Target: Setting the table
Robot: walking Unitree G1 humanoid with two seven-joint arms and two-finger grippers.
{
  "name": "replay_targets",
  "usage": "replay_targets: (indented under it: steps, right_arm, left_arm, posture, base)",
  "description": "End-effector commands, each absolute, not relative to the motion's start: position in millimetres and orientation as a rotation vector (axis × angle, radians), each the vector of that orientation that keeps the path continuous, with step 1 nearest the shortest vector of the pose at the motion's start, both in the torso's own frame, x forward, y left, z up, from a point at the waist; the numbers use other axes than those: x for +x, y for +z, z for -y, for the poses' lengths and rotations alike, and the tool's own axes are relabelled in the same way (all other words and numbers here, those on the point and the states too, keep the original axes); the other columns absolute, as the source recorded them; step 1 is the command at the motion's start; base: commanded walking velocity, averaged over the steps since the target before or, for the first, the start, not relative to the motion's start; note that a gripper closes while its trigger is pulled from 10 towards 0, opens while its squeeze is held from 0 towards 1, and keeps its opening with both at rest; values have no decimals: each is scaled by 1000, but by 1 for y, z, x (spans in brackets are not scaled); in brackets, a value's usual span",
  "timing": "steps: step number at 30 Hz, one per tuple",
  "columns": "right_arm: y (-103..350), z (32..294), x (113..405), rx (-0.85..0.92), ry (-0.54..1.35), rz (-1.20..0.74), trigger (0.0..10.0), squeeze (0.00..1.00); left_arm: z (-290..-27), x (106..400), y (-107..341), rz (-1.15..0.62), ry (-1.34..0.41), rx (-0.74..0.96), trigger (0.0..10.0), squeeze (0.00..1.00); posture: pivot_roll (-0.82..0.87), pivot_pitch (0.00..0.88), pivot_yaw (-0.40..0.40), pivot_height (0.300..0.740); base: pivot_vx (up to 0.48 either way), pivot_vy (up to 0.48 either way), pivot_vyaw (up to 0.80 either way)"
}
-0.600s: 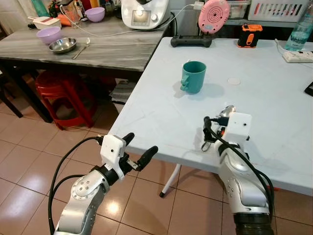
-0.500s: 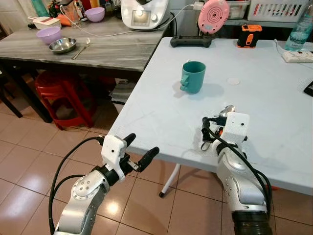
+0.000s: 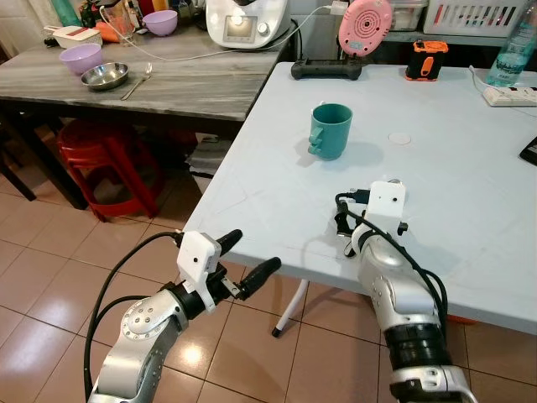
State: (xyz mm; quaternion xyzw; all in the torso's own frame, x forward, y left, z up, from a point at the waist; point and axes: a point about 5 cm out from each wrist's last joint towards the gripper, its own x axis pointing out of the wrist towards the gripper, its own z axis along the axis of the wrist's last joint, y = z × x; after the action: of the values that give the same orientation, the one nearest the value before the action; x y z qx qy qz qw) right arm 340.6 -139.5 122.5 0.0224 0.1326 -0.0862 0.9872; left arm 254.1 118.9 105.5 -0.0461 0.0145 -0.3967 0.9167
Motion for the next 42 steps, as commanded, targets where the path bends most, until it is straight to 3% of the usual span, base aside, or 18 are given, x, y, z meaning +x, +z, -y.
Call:
replay_targets:
  steps: [1, 2, 3, 11, 14, 17, 18, 19, 21, 42]
  right_arm:
    - [119, 134, 341, 57, -165, -296, 7765, 0]
    - [118, 133, 341, 57, -163, -306, 5961, 0]
    - [116, 132, 340, 54, -165, -315, 4784, 0]
    - [109, 130, 332, 55, -177, -357, 4353, 0]
    - [100, 137, 326, 76, -218, -406, 1882, 0]
    - [99, 138, 325, 77, -220, -411, 1882, 0]
    - [99, 139, 324, 81, -227, -417, 1529, 0]
    - [98, 141, 322, 84, -228, -422, 431, 0]
    - [95, 144, 320, 83, -232, -433, 0, 0]
    - [82, 166, 302, 96, -305, -480, 0, 0]
  left_arm:
    - [-120, 254, 110, -24, -837, -83, 10000, 0]
    - [-121, 255, 110, -25, -837, -80, 10000, 0]
    - [-121, 255, 109, -25, -836, -77, 10000, 0]
    - [-122, 257, 110, -18, -828, -74, 10000, 0]
    - [-121, 258, 110, -15, -834, -74, 10000, 0]
    - [-121, 258, 110, -15, -834, -74, 10000, 0]
    - [-121, 259, 110, -14, -834, -74, 10000, 0]
    - [-121, 259, 111, -13, -835, -75, 10000, 0]
    - [-121, 259, 112, -9, -838, -75, 10000, 0]
    - [-119, 258, 114, -8, -861, -71, 10000, 0]
  posture:
    - [-107, 101, 73, 740]
    - [-107, 101, 73, 740]
    - [-107, 101, 73, 740]
    - [-110, 97, 68, 740]
    - [-110, 97, 68, 740]
    - [-109, 91, 67, 740]
    - [-109, 91, 67, 740]
    - [-109, 91, 67, 740]
    - [-109, 91, 67, 740]
    - [-108, 101, 79, 740]
  base:
    - [0, 0, 0]
    - [0, 0, 0]
    - [0, 0, 0]
    - [0, 0, 0]
    - [0, 0, 0]
    - [0, 0, 0]
    - [0, 0, 0]
    - [0, 0, 0]
    - [0, 0, 0]
    - [0, 0, 0]
